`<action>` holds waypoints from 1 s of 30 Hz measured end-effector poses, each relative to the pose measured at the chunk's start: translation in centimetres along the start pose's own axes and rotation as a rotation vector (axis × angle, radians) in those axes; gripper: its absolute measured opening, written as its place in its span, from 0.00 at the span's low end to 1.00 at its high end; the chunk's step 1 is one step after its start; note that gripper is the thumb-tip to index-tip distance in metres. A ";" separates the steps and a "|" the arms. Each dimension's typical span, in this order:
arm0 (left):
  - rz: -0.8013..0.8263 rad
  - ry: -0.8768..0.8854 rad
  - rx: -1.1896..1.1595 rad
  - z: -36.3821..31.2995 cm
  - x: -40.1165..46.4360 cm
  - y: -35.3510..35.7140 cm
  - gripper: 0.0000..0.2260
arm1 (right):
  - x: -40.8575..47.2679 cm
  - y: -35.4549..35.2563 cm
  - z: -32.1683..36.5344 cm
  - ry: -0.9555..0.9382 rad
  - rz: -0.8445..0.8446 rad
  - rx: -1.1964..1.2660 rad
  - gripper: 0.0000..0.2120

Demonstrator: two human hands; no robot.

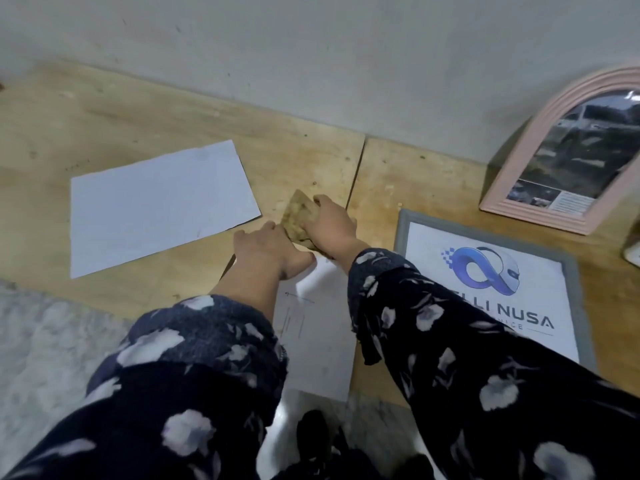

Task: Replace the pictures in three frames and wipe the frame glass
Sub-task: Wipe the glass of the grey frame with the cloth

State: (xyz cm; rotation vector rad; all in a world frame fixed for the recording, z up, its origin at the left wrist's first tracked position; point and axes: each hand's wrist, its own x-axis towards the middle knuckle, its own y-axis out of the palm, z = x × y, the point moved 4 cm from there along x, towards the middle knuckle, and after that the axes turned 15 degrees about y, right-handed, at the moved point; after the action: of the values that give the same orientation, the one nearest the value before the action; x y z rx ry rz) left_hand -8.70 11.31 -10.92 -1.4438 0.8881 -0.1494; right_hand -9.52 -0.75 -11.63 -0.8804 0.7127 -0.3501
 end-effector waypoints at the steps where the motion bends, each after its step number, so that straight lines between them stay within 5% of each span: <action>1: -0.007 0.010 -0.009 -0.1 -0.1 0.0 0.30 | -0.4 -0.1 0.1 -0.018 -0.021 -0.003 0.12; 2: -0.023 0.020 -0.019 -0.1 -0.1 -0.2 0.30 | -1.0 -0.5 0.1 -0.040 -0.039 0.011 0.05; 7: -0.083 -0.057 -0.038 -0.2 -1.1 -0.8 0.39 | -2.7 -4.0 -2.0 0.054 0.003 0.373 0.06; 10: -0.200 -0.097 -0.012 -2.4 -1.4 -0.5 0.38 | -2.7 -8.1 -3.9 0.055 -0.081 0.388 0.03; 13: -0.273 0.109 0.003 -7.3 -1.5 0.3 0.39 | -1.9 -12.0 -6.2 0.032 -0.212 0.338 0.14; 18: -0.088 0.444 -0.007 -13.8 -2.4 3.6 0.56 | -2.6 -14.8 -11.4 -0.044 -0.426 0.142 0.27; 21: -0.026 0.440 0.042 -14.3 -3.0 5.0 0.59 | -3.9 -12.5 -13.9 -0.068 -0.367 0.130 0.31; 25: -0.002 0.405 0.083 -14.5 -3.2 5.4 0.57 | -3.5 -7.3 -16.6 0.007 -0.106 -0.273 0.38; 30: 0.019 0.386 0.128 -15.0 -3.1 5.1 0.56 | -4.8 -7.6 -16.9 -0.070 -0.066 -0.294 0.35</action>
State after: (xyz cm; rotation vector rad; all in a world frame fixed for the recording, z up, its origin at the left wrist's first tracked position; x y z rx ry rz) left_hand -21.99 2.18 -12.26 -1.3067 1.1824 -0.4745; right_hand -24.61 -12.43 -10.80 -1.1911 0.6806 -0.2751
